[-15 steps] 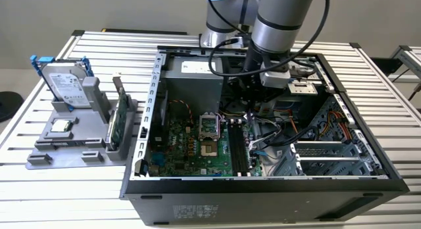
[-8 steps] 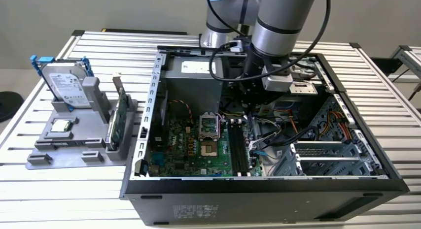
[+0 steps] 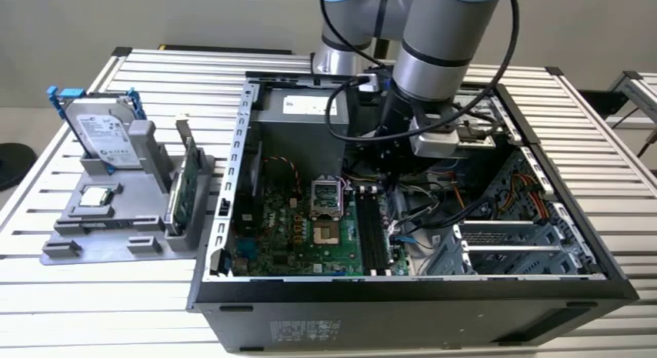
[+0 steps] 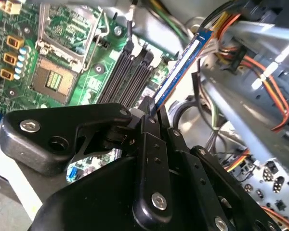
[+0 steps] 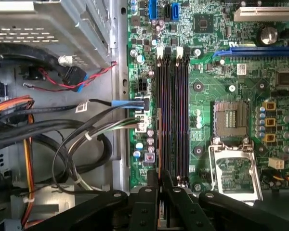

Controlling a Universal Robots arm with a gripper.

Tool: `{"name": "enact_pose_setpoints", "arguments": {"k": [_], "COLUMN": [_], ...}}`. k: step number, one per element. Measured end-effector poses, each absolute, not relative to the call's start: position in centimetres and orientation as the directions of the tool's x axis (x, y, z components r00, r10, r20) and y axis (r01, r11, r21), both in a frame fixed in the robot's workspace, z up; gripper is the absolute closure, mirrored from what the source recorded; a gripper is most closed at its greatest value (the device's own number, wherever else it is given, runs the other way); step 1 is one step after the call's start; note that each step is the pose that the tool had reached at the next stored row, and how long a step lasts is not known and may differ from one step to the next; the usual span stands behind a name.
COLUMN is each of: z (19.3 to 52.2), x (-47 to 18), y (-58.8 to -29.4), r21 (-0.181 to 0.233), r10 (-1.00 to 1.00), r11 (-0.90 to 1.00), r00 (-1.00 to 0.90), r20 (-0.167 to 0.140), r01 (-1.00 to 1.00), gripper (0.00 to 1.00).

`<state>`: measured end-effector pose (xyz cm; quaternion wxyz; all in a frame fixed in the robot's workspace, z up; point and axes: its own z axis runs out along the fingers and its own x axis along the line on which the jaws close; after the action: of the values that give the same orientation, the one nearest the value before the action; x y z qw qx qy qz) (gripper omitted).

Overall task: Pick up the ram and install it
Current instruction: 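Insert the ram into the slot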

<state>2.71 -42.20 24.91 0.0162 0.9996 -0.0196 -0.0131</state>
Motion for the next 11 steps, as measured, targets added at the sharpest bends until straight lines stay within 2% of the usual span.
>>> {"name": "enact_pose_setpoints", "arguments": {"k": [11], "z": [24.2], "x": [2.6], "y": [-43.8], "r21": [0.033], "r10": [-0.04], "r11": [-0.999], "r00": [0.999], "r20": [-0.026], "r01": [-0.039], "gripper": [1.0]}}
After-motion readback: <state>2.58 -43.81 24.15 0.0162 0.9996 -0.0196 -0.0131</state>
